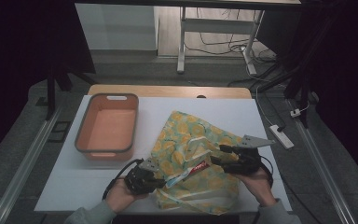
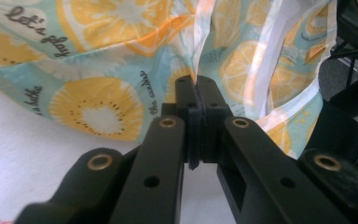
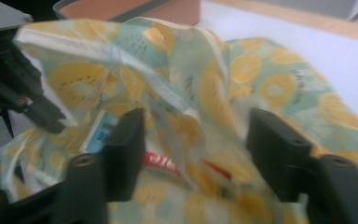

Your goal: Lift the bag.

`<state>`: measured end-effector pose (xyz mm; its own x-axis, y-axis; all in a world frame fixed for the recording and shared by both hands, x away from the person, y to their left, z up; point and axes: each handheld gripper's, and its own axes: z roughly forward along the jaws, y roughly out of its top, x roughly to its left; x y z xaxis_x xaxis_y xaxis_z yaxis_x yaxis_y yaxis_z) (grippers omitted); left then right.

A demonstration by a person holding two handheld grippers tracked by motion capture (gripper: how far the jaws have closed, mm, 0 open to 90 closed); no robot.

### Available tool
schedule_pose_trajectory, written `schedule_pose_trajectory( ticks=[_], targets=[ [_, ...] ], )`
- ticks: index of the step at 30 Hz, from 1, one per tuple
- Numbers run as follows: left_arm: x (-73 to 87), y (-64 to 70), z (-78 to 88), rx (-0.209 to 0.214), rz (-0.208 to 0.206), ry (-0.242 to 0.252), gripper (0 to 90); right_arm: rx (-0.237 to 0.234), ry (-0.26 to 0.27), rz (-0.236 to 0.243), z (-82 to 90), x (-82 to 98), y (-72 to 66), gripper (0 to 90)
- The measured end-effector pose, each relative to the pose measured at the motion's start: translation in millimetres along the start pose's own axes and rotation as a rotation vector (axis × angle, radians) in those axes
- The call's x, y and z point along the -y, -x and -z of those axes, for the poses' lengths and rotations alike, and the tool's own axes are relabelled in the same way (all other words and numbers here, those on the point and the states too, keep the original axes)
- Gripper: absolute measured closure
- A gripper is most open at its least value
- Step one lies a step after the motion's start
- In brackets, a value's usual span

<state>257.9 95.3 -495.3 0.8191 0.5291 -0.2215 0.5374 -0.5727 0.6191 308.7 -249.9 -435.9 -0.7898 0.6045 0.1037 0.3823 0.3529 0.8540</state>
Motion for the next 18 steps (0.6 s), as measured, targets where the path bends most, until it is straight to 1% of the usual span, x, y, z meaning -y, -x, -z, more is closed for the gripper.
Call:
schedule_pose_trajectory(
  ticks=[2,3,4,6,7,9,10,11,12,13,14,15,16,17,18],
  targets=[
    [0.8,-2.1,1.2,0.007,0.004,0.007,88.4,0.050,-0.006,-0.002,16.0,4.3,-6.1,28.7],
    [0.9,-2.8,1.8,0.013,0.006,0.010,88.4,0.088,-0.017,-0.007,23.2,8.6,-8.3,27.7],
    [1.0,-3.2,2.5,0.015,0.006,0.015,88.4,0.122,-0.035,-0.020,28.9,14.4,-9.9,26.7],
    [1.0,-3.6,3.6,0.022,0.006,0.022,88.5,0.189,-0.099,-0.051,35.5,30.7,-10.8,25.1],
    [1.1,-3.6,4.1,0.025,0.005,0.026,88.5,0.207,-0.129,-0.068,36.4,40.4,-10.8,25.0],
    [1.0,-3.8,5.3,0.029,0.003,0.031,88.6,0.218,-0.181,-0.105,33.3,59.3,-9.8,25.1],
    [0.9,-4.0,6.0,0.031,0.004,0.035,88.6,0.211,-0.200,-0.117,29.8,66.9,-9.0,26.3],
    [0.7,-4.4,6.7,0.034,0.006,0.038,88.6,0.195,-0.217,-0.128,25.0,72.8,-8.3,28.7],
    [0.6,-4.6,7.4,0.035,0.008,0.043,88.7,0.179,-0.232,-0.133,19.6,76.6,-7.6,33.6],
    [0.6,-4.7,8.1,0.035,0.009,0.047,88.7,0.168,-0.238,-0.135,14.5,78.9,-7.1,43.3],
    [0.8,-4.6,9.1,0.033,0.008,0.051,88.7,0.145,-0.240,-0.137,10.4,79.9,-6.6,59.4],
    [1.0,-4.4,10.3,0.033,0.008,0.057,88.7,0.120,-0.248,-0.131,7.6,79.4,-6.8,70.6],
    [1.3,-4.0,12.0,0.030,0.009,0.064,88.7,0.113,-0.247,-0.115,6.8,77.7,-7.8,81.0],
    [1.6,-3.9,14.2,0.029,0.006,0.071,88.8,0.105,-0.237,-0.100,8.0,75.2,-9.0,86.3],
    [1.9,-3.6,16.6,0.028,0.007,0.083,88.8,0.100,-0.215,-0.088,10.5,72.5,-10.2,88.6]
  ],
)
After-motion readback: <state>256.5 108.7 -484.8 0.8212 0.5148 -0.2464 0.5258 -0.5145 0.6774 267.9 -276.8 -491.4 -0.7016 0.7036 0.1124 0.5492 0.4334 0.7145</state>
